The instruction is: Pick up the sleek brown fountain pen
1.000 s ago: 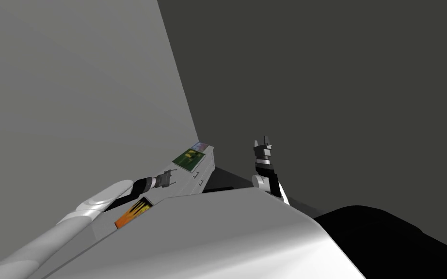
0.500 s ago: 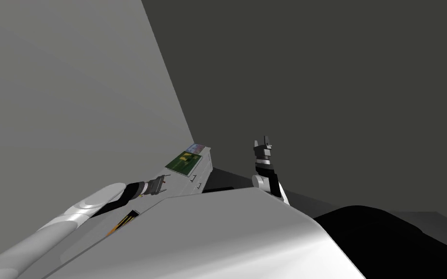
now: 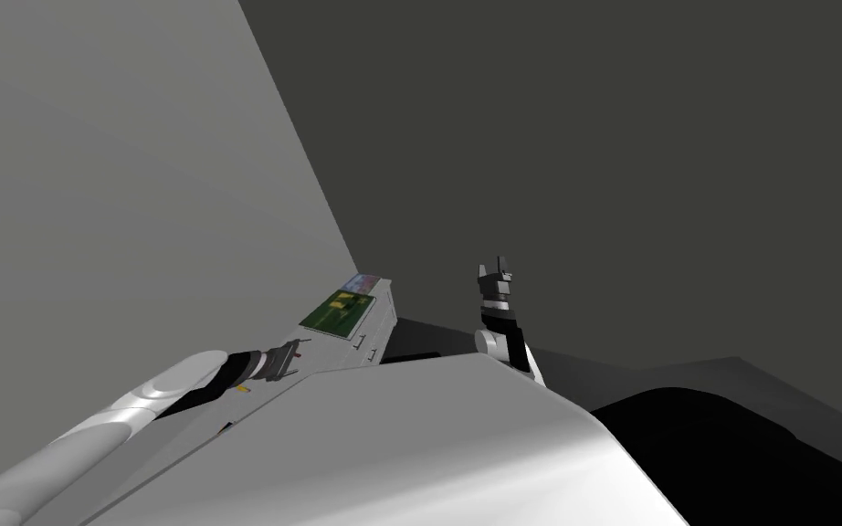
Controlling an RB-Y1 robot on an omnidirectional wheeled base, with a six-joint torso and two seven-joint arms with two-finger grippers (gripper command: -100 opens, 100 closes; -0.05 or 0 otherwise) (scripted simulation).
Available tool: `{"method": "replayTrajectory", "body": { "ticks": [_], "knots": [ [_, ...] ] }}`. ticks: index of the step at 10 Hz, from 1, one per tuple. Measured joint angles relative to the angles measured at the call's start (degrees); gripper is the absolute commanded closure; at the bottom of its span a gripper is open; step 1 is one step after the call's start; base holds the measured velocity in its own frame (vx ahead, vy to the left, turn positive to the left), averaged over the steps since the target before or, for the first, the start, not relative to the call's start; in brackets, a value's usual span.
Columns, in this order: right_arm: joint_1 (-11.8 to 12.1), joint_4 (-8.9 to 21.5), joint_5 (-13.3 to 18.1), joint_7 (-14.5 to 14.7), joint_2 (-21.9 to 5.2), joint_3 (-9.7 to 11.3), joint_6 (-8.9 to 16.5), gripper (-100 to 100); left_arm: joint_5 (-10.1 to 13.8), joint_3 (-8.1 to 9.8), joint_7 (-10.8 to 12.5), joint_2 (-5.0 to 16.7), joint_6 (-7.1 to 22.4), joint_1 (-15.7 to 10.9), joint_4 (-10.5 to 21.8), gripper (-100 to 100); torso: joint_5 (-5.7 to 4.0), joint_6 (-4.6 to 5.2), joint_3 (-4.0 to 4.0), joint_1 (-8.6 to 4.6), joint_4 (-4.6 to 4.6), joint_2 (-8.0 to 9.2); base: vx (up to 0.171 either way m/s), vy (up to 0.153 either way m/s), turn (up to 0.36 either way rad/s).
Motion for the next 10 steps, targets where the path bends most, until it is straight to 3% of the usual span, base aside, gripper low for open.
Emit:
{"method": "replayTrajectory", "body": {
  "ticks": [2, 6, 8, 10],
  "knots": [
    [-0.01, 0.00, 0.00, 0.00, 0.00, 0.00, 0.00, 0, -3.45, 0.23, -1.54, 0.64, -1.52, -0.79, 3.55, -100, 0.00, 0.04, -0.02, 0.03, 0.00, -0.04, 0.023, 0.047, -0.271],
    [-0.01, 0.00, 0.00, 0.00, 0.00, 0.00, 0.00, 0, -9.22, 1.25, -2.74, 1.67, -3.16, 1.05, 6.06, -100, 0.00, 0.04, -0.01, -0.03, 0.00, -0.02, 0.016, 0.032, -0.169],
    [0.00, 0.00, 0.00, 0.00, 0.00, 0.00, 0.00, 0, -12.16, 1.16, -4.84, 1.54, -4.33, -0.55, 10.73, -100, 0.01, 0.01, -0.02, 0.00, -0.01, -0.04, 0.019, 0.038, -0.148],
    [0.00, 0.00, 0.00, 0.00, 0.00, 0.00, 0.00, 0, -14.50, 1.64, -3.72, 2.48, -5.33, 0.82, 9.91, -100, 0.00, -0.01, -0.01, -0.01, 0.00, -0.02, 0.014, 0.034, -0.126]
  ]
}}
